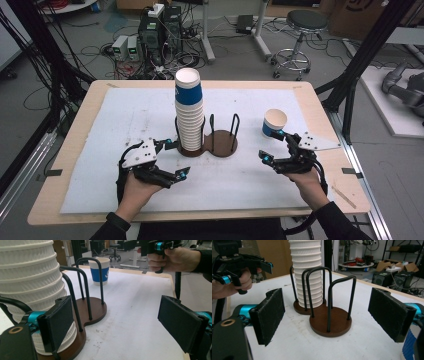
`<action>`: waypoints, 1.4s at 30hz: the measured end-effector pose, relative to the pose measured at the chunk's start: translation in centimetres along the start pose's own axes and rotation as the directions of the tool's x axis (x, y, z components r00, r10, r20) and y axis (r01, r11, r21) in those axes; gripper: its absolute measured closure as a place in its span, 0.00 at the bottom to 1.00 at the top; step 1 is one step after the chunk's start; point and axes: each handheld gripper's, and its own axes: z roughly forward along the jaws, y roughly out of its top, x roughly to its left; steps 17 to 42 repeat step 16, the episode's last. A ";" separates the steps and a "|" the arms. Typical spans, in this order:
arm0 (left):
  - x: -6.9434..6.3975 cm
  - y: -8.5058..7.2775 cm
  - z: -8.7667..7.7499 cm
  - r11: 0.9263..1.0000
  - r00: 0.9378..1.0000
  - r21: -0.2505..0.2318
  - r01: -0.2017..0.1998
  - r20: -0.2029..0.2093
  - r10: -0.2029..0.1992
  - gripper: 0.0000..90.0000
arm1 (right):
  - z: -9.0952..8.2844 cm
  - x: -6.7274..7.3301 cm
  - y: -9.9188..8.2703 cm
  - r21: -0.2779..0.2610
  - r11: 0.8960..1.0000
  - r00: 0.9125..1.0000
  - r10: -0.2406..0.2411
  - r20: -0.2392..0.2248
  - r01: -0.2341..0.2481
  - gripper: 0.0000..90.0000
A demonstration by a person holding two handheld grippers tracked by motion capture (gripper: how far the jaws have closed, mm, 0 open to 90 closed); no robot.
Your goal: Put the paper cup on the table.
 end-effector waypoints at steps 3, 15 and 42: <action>0.0 0.0 -0.1 1.000 1.000 -0.002 0.002 -0.002 -0.002 0.15 | 0.1 0.0 0.0 -0.006 1.000 1.000 -0.004 -0.002 0.004 0.16; -0.1 -0.3 -0.2 1.000 1.000 -0.005 0.029 -0.008 -0.029 0.15 | 0.8 -0.2 -0.4 -0.002 1.000 0.999 -0.006 -0.041 0.006 0.16; -0.2 -0.2 -0.2 1.000 1.000 -0.001 0.022 -0.010 -0.022 0.15 | 0.9 -0.3 -0.4 -0.003 1.000 0.999 -0.013 -0.035 0.013 0.16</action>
